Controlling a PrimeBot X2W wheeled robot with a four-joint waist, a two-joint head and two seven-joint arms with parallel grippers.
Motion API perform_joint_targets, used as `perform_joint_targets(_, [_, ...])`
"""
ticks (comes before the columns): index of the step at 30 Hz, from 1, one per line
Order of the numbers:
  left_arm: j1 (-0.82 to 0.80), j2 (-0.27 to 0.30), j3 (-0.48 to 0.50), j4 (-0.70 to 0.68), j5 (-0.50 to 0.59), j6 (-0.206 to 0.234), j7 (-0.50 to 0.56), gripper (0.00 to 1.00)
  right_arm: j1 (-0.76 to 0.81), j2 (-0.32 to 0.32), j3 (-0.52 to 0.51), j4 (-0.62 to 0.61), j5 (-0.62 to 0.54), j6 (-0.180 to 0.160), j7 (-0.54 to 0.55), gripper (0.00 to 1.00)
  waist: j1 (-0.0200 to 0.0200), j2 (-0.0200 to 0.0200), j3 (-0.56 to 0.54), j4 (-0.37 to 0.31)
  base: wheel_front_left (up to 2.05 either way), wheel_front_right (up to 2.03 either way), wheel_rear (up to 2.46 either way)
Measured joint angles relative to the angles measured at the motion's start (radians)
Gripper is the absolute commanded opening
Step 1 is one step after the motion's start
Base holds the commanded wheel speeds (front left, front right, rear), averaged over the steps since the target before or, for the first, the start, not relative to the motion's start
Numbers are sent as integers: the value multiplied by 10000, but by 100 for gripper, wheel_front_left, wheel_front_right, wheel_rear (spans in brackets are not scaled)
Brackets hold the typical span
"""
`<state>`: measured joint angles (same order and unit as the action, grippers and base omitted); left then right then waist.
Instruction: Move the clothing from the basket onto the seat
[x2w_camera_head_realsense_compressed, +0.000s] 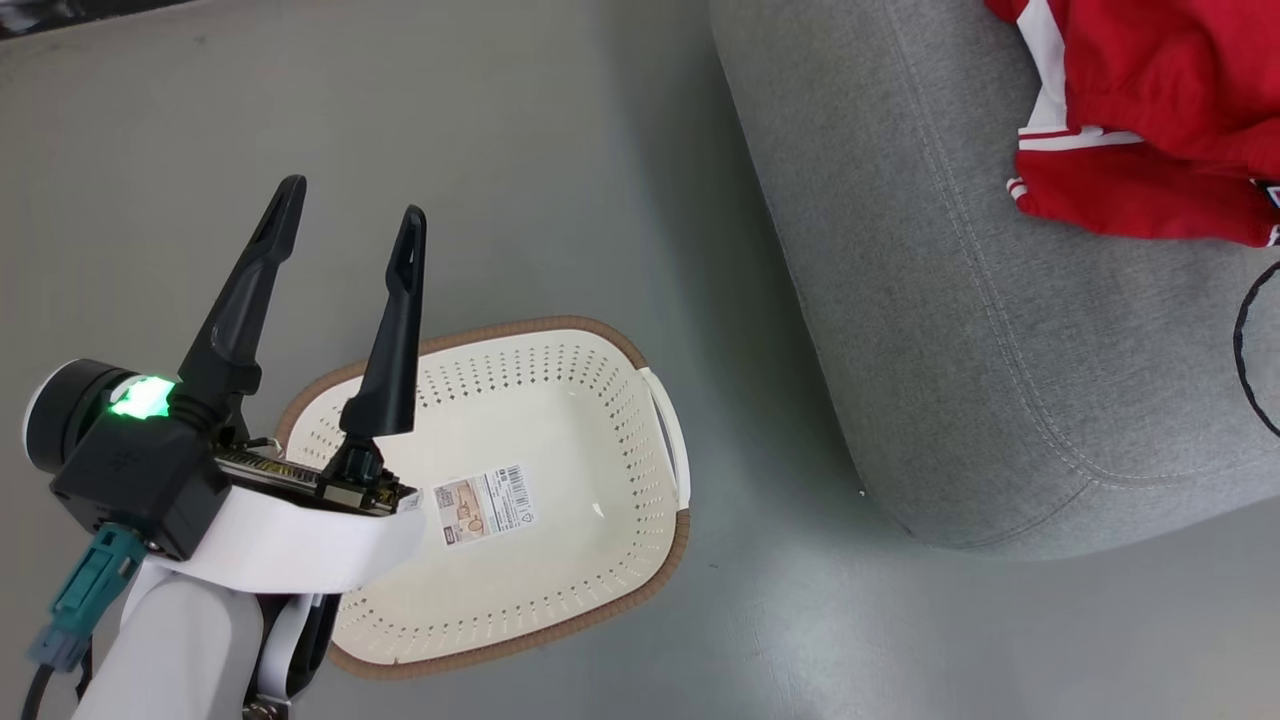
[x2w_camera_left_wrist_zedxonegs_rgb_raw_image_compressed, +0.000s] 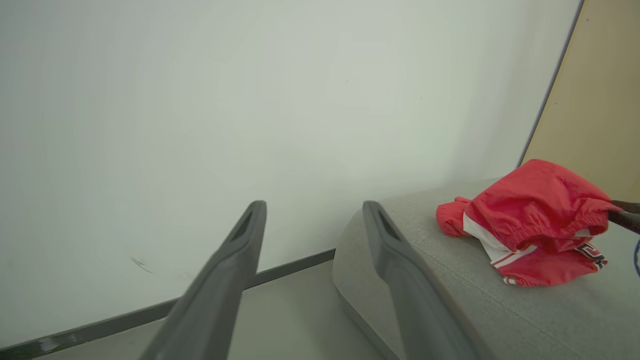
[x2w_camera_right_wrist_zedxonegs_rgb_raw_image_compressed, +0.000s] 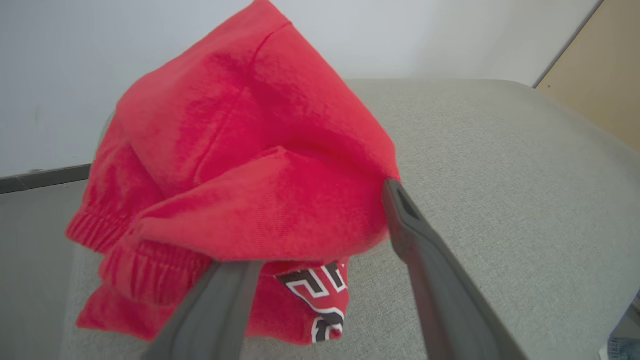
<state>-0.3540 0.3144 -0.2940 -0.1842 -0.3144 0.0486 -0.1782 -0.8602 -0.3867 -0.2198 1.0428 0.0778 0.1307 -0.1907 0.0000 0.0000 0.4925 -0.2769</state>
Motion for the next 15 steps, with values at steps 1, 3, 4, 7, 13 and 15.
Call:
perform_joint_targets(1, [0, -12, 0, 48, -2, 10, -38, 100, 51, 27, 6, 13, 102, 0, -8, 100, 0, 0, -28, -9, 0, 0, 0])
perform_joint_targets(3, [2, -56, 2, 107, -13, 38, -127, 100, 169, 33, 46, 6, 226, 0, -81, 100, 0, 0, -86, -30, 0, 0, 0])
perform_joint_targets(4, [3, -59, 4, 150, -13, 40, -138, 100, 226, 35, 96, 6, 278, 0, -121, 100, 0, 0, -115, -41, 0, 0, 0])
perform_joint_targets(7, [8, -94, 10, 251, -88, 40, -207, 100, 373, 56, 360, -65, 311, 0, -203, 100, 0, 0, -207, -73, 0, 0, 0])
perform_joint_targets(13, [56, -209, 161, 499, -230, 128, -387, 100, 840, 224, 968, -443, 464, 2, -370, 100, 0, 0, -453, -140, 0, 0, 0])
perform_joint_targets(15, [71, -307, 184, 531, -251, 130, -435, 100, 1033, 219, 1110, -556, 493, 0, -382, 100, 1, 0, -532, -152, 0, 0, 0])
